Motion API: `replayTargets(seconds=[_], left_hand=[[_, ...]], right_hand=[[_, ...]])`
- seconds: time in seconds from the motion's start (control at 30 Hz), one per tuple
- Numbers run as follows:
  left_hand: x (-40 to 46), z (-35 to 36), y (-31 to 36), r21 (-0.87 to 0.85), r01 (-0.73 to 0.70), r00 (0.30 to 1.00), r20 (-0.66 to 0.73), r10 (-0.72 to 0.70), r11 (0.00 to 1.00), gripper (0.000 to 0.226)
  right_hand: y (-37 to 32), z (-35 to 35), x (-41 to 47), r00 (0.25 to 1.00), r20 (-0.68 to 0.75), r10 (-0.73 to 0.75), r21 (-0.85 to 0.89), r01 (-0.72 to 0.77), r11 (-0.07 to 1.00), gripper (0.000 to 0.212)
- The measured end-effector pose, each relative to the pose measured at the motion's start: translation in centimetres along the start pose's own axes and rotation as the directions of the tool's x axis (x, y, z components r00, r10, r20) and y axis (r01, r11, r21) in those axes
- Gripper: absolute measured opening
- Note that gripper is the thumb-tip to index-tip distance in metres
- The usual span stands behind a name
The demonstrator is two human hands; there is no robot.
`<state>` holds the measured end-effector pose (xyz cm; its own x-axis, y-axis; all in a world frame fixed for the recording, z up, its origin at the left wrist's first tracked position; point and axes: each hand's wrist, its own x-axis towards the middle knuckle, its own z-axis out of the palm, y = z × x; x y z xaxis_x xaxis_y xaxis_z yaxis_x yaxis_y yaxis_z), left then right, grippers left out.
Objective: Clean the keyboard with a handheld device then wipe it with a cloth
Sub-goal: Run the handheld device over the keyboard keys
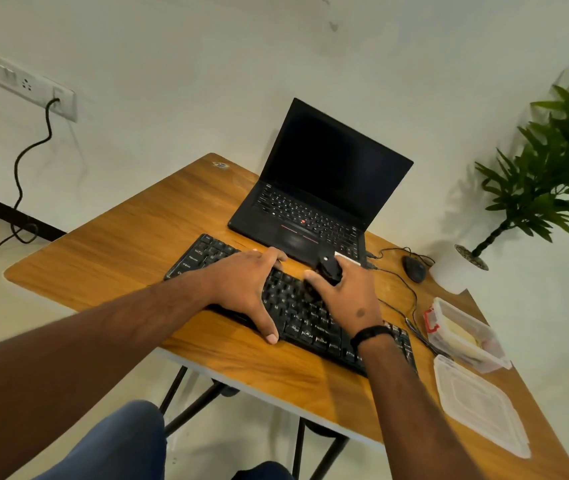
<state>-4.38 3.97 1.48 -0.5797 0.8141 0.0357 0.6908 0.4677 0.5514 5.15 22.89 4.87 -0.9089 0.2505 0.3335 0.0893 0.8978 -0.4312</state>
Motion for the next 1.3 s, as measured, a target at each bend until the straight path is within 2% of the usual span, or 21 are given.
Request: replayTargets(seconds=[0.07,0.1,0.17,0.23,0.3,0.37,0.4,0.47,0.5,0.63,0.67,0.73,0.8,0.87,0.93,0.97,1.0,1.07,1.13,1.2,1.3], left_hand=[[0.0,0.1,0.0,0.003,-0.003,1.000,-0.004,0.003,1.000,0.139],[-0.1,0.1,0.1,0.007,-0.002,1.000,-0.006,0.002,1.000,0.140],[0.0,0.1,0.2,0.018,-0.006,1.000,-0.005,0.006,1.000,0.139],[0.0,0.1,0.1,0.018,-0.006,1.000,-0.005,0.006,1.000,0.139],[0.0,0.0,0.0,0.013,-0.004,1.000,0.000,0.004,1.000,0.140],[0.0,0.1,0.0,0.004,-0.004,1.000,-0.001,0.004,1.000,0.140],[0.0,0.1,0.0,0.003,-0.005,1.000,0.002,0.005,1.000,0.140],[0.1,0.1,0.0,0.008,-0.007,1.000,-0.002,0.007,1.000,0.139],[0.1,0.1,0.0,0.011,-0.005,1.000,-0.003,0.005,1.000,0.139],[0.1,0.2,0.0,0.009,-0.005,1.000,0.000,0.005,1.000,0.140],[0.1,0.2,0.0,0.008,-0.004,1.000,0.001,0.004,1.000,0.139],[0.2,0.2,0.0,0.006,-0.007,1.000,-0.004,0.007,1.000,0.139],[0.1,0.1,0.0,0.007,-0.009,1.000,-0.006,0.009,1.000,0.139],[0.0,0.1,0.0,0.005,-0.009,1.000,-0.004,0.009,1.000,0.139],[0.0,0.2,0.0,0.000,-0.009,1.000,-0.005,0.009,1.000,0.140],[0.0,0.2,0.1,0.001,-0.008,1.000,-0.005,0.008,1.000,0.140],[0.0,0.2,0.1,0.003,-0.007,1.000,-0.007,0.007,1.000,0.139],[0.0,0.2,0.0,0.004,-0.005,1.000,-0.009,0.005,1.000,0.139],[0.0,0.1,0.0,0.002,-0.004,1.000,0.001,0.004,1.000,0.140],[0.0,0.1,0.0,-0.001,-0.005,1.000,-0.002,0.005,1.000,0.140],[-0.1,0.2,0.1,0.001,-0.004,1.000,-0.008,0.004,1.000,0.139]], right_hand=[[0.0,-0.1,-0.1,0.997,-0.074,0.014,-0.133,-0.024,0.991,0.025],[-0.3,-0.1,-0.1,0.995,-0.098,-0.009,-0.130,-0.004,0.992,0.025],[-0.7,0.1,-0.4,0.995,-0.093,-0.033,0.008,0.034,0.999,0.024],[-0.6,0.3,-0.6,0.998,-0.062,0.001,0.033,0.002,0.999,0.024],[0.1,-0.1,-0.3,0.992,-0.094,0.087,-0.108,-0.097,0.989,0.026],[0.2,-0.8,0.0,0.983,-0.165,0.076,-0.240,-0.115,0.964,0.028],[0.3,-0.9,0.0,0.985,-0.164,0.052,-0.192,-0.084,0.978,0.028],[0.2,-0.7,-0.4,0.997,-0.070,0.040,0.028,-0.038,0.999,0.025],[0.3,-0.6,-0.6,0.998,-0.032,0.045,0.069,-0.043,0.997,0.025],[1.0,-1.2,-0.6,0.986,-0.121,0.118,-0.144,-0.135,0.980,0.027],[0.9,-1.3,-0.7,0.988,-0.127,0.091,-0.143,-0.109,0.984,0.026],[0.8,-0.9,-1.0,0.998,-0.037,0.053,0.033,-0.052,0.998,0.026],[0.7,-0.8,-1.0,0.996,0.028,0.081,0.095,-0.084,0.992,0.027],[1.2,-1.2,-0.5,0.989,-0.014,0.145,0.020,-0.144,0.989,0.026],[0.9,-1.9,-0.3,0.991,-0.083,0.110,-0.108,-0.118,0.987,0.026],[0.9,-2.0,-0.4,0.994,-0.070,0.082,-0.058,-0.087,0.995,0.026],[0.6,-2.0,-0.7,0.998,-0.008,0.067,0.075,-0.066,0.995,0.026],[0.5,-1.7,-1.3,0.989,0.121,0.080,0.231,-0.106,0.967,0.024],[0.9,-1.8,-1.3,0.991,0.066,0.115,0.149,-0.124,0.981,0.023],[1.2,-2.3,-1.0,0.994,-0.058,0.093,-0.029,-0.095,0.995,0.024],[0.8,-2.3,-1.4,0.987,-0.143,0.075,0.053,-0.068,0.996,0.024]])
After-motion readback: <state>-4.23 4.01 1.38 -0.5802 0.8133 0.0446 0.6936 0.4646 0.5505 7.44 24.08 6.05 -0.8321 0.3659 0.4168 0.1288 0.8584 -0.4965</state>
